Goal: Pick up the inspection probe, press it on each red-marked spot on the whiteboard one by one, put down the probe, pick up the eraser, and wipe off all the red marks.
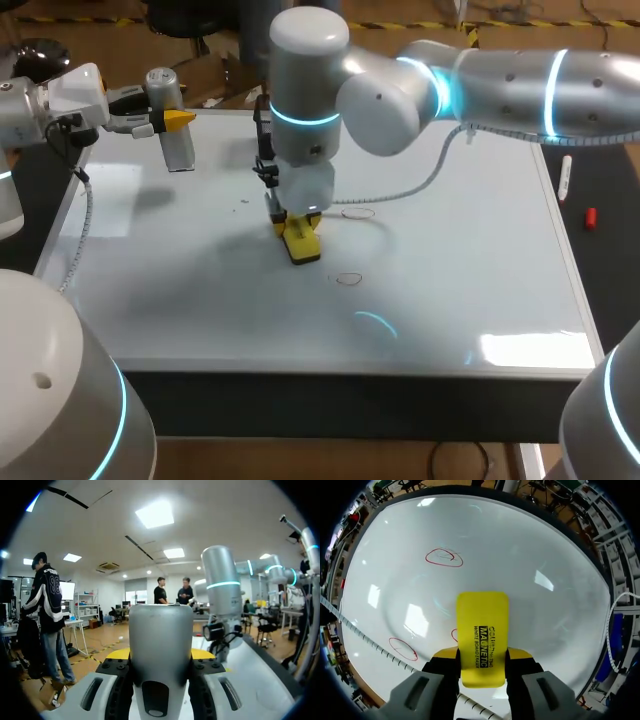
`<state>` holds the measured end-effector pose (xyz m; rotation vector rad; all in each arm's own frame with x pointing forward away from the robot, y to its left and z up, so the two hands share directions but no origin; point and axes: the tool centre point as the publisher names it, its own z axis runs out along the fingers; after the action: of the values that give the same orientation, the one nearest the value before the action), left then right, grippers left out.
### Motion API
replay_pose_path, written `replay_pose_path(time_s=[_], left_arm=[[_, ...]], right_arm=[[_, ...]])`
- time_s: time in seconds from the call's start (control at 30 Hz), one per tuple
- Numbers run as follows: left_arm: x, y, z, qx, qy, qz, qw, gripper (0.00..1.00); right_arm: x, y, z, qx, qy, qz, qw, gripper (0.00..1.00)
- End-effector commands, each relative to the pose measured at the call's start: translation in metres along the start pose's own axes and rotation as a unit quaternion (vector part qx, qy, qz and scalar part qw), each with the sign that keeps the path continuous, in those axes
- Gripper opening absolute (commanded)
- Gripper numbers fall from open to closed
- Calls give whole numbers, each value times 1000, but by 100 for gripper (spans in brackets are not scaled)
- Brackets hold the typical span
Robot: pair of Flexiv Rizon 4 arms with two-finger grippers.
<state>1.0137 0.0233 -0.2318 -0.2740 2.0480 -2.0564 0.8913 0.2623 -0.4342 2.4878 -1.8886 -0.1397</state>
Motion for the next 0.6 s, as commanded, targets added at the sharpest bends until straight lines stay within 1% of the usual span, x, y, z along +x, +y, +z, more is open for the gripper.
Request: replay_pose_path(time_s=[0.03,0.37,0.6], left_arm=[[1,-1,0,0,-3,1,1000,0],[1,-1,0,0,-3,1,1000,0],[1,-1,0,0,-3,1,1000,0]], right_arm=[[14,1,18,-2,3,3,1000,0],[41,4,21,-2,19,23,1000,0],[55,8,23,-5,26,31,999,0]])
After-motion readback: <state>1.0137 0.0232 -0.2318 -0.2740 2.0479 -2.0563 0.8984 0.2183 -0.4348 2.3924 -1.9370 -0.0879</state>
